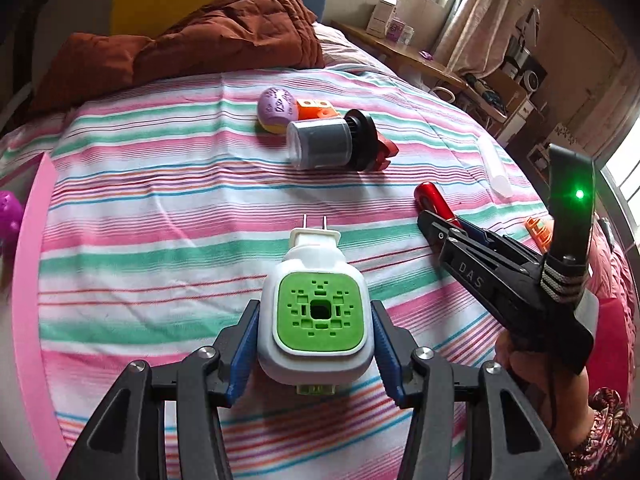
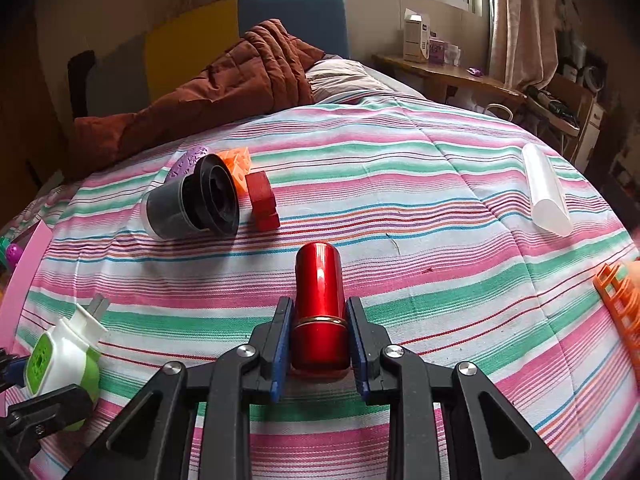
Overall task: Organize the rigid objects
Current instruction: 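Carry the white plug into the tray and open the left tool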
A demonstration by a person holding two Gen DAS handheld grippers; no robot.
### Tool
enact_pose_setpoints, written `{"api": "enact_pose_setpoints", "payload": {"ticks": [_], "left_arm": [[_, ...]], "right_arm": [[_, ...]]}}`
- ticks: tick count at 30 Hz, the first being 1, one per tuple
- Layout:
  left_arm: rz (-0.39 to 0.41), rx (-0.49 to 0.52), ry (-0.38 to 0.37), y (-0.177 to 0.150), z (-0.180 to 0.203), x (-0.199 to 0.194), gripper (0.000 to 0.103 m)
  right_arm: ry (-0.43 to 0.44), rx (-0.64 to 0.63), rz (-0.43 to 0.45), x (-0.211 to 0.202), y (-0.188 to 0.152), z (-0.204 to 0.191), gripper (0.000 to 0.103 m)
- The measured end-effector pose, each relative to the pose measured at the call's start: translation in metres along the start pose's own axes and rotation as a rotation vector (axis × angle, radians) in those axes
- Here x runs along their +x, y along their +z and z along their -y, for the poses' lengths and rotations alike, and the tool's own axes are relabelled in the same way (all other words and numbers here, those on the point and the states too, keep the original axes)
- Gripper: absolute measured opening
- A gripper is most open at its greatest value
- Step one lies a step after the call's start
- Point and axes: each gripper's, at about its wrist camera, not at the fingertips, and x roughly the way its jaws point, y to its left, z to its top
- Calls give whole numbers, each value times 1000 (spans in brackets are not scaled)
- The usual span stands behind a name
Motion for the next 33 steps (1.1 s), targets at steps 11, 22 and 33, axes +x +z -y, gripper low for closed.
{"api": "enact_pose_setpoints", "payload": {"ticks": [11, 22, 33], "left_arm": [[131, 29, -35, 0, -4, -51, 53], [199, -77, 39, -9, -63, -93, 53], [198, -252, 177, -26, -158, -110, 53]], "right_arm": [[-23, -19, 0, -1, 0, -4, 27], [-28, -22, 0, -1, 0, -3, 27], [-48, -40, -2, -1, 0, -5, 27]]}}
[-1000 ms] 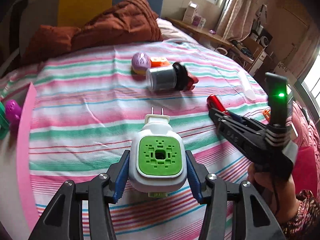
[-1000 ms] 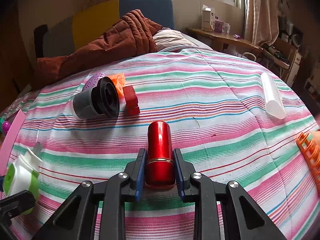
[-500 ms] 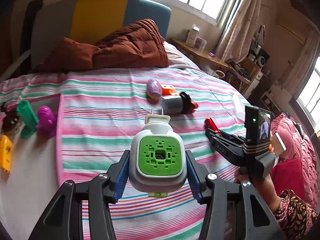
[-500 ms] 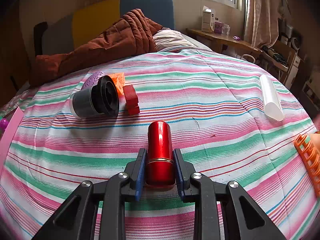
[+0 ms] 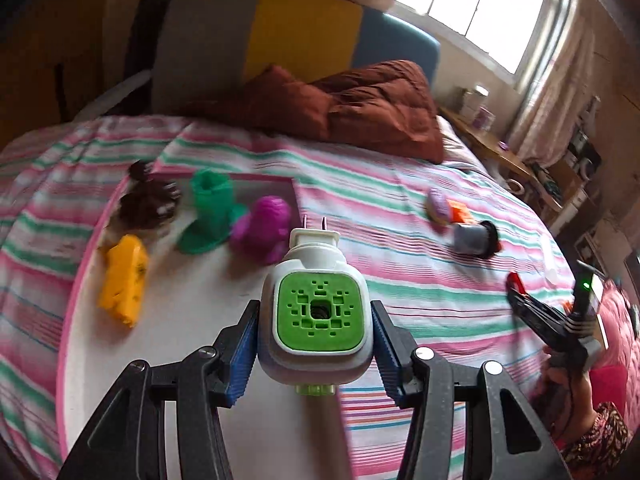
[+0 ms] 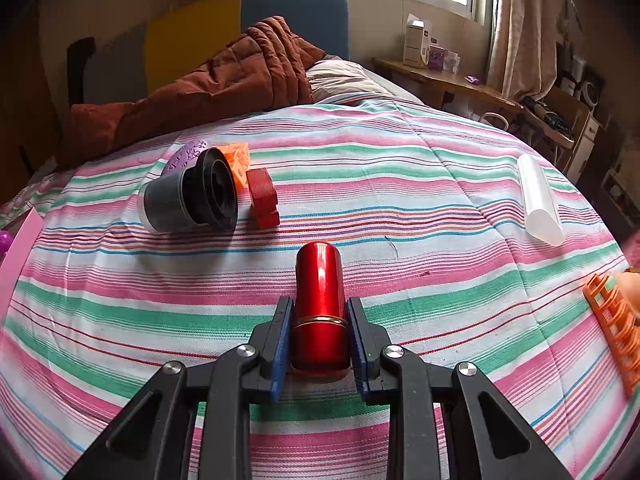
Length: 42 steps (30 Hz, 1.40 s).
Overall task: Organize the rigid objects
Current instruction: 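Carry the white plug into the tray and open the left tool, then lift the red cylinder with the right tool and lower it into the tray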
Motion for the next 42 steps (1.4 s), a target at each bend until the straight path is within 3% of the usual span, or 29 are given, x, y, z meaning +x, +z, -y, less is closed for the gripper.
{"api": "enact_pose_setpoints", "payload": {"ticks": [10, 17, 24, 30, 42], "left_arm": [[-49, -89, 131, 6, -63, 24, 53], [-45, -143, 156, 9, -79, 22, 54], [24, -200, 114, -10, -79, -4, 54], [32, -242, 75, -18, -82, -16, 54], [-1, -218, 30, -38, -69, -20, 54]], "right_arm": [[-17, -13, -1, -2, 0, -3, 27], [-28, -21, -3, -1, 0, -6, 27], [-37, -29, -3, 0, 1, -7, 27], [-46, -35, 3, -2, 2, -8, 26], [84, -6, -1, -26, -6, -24, 26]]}}
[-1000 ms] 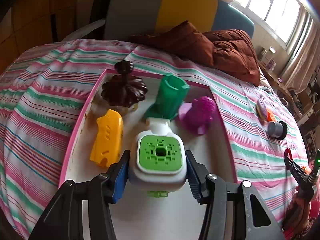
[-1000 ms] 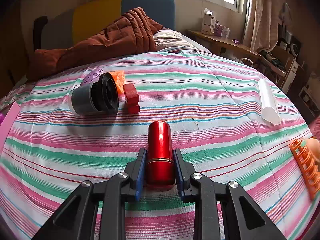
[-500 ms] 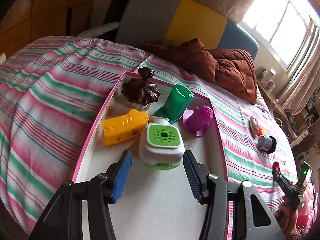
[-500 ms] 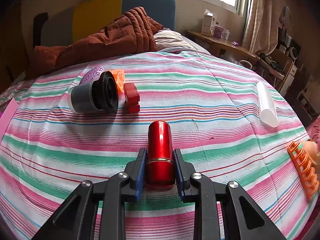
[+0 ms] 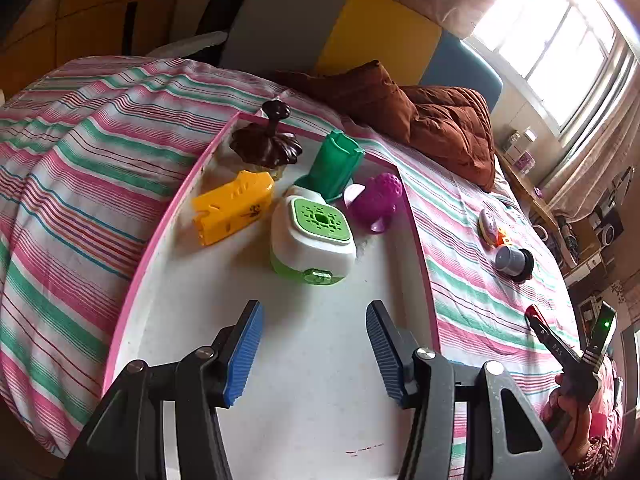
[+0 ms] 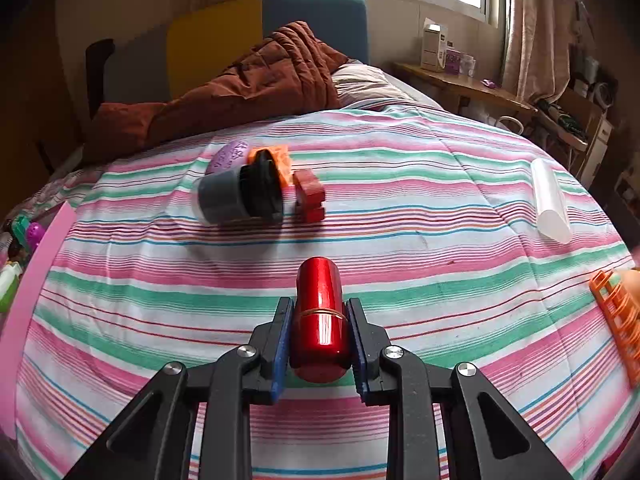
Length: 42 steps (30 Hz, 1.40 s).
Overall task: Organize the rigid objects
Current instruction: 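Lift the red cylinder with the right tool and lower it into the tray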
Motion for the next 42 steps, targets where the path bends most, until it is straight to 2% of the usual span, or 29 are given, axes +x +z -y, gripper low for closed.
{"api": "enact_pose_setpoints", "payload": {"ticks": [7, 17, 21, 26, 30, 35, 38, 42], "left_arm": [[-4, 21, -11, -7, 4, -1, 54], [4, 24, -23, -13, 0, -9, 54], [16, 24, -18, -14, -2, -12, 54], [23, 7, -14, -13, -9, -16, 54], [17, -5, -11, -13, -14, -17, 54], [11, -9, -6, -14, -19, -17, 54], [20, -20, -9, -12, -22, -19, 54], [26, -30, -14, -12, -24, -20, 54]], "right_arm": [[143, -31, -7, -20, -3, -47, 26], [370, -108, 11, -50, 16, -138, 26], [484, -135, -14, -58, 26, -179, 26], [619, -130, -108, -52, 30, -225, 26], [633, -160, -149, -41, 26, -253, 26], [630, -163, -261, -20, 25, -275, 27], [610, -171, -282, -10, 27, -282, 27], [610, -136, -297, 2, 32, -286, 34]]}}
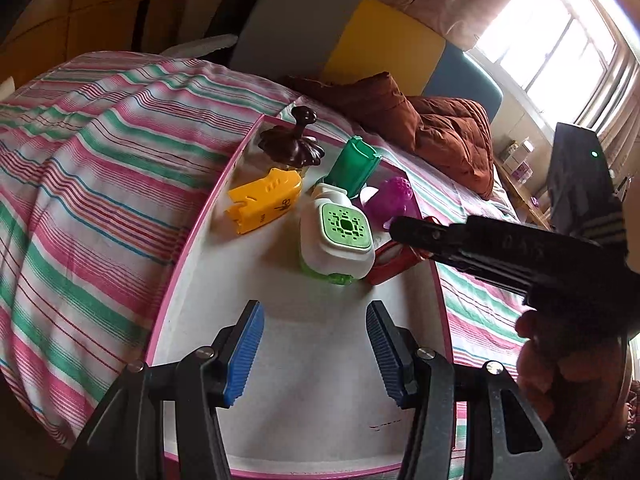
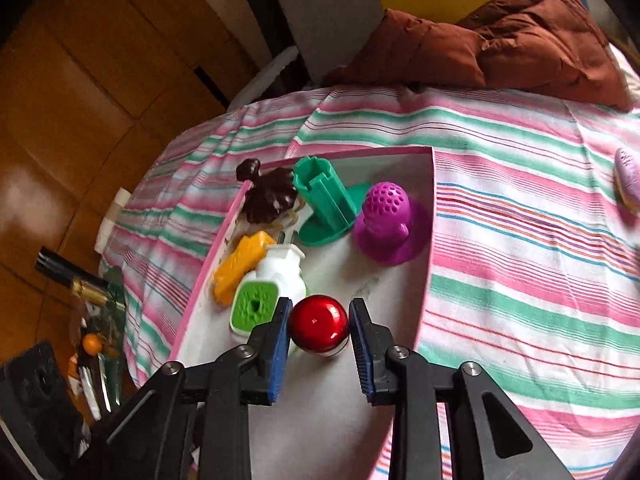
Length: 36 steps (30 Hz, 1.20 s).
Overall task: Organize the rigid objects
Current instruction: 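Lift the red cylinder with the right tool and lower it into the tray, then move the right tool to the black-capped cup and grasp it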
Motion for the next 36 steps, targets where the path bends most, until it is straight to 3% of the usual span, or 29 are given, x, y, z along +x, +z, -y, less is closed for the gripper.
{"api": "enact_pose_setpoints", "payload": {"ticks": [2, 12, 24, 36], "left_arm": [[0, 0, -1, 0, 0, 0, 54], [3, 20, -11, -1, 6, -2, 54], [10, 80, -61, -7, 24, -5, 54], [7, 116, -64, -12, 41, -7, 54]], "right_arm": [[-8, 21, 23, -1, 4, 3, 41], [-14, 37, 171, -45, 3, 12, 51], [-131, 71, 191, -72, -30, 46, 51], [-244, 183, 145, -83, -70, 121, 51]]}}
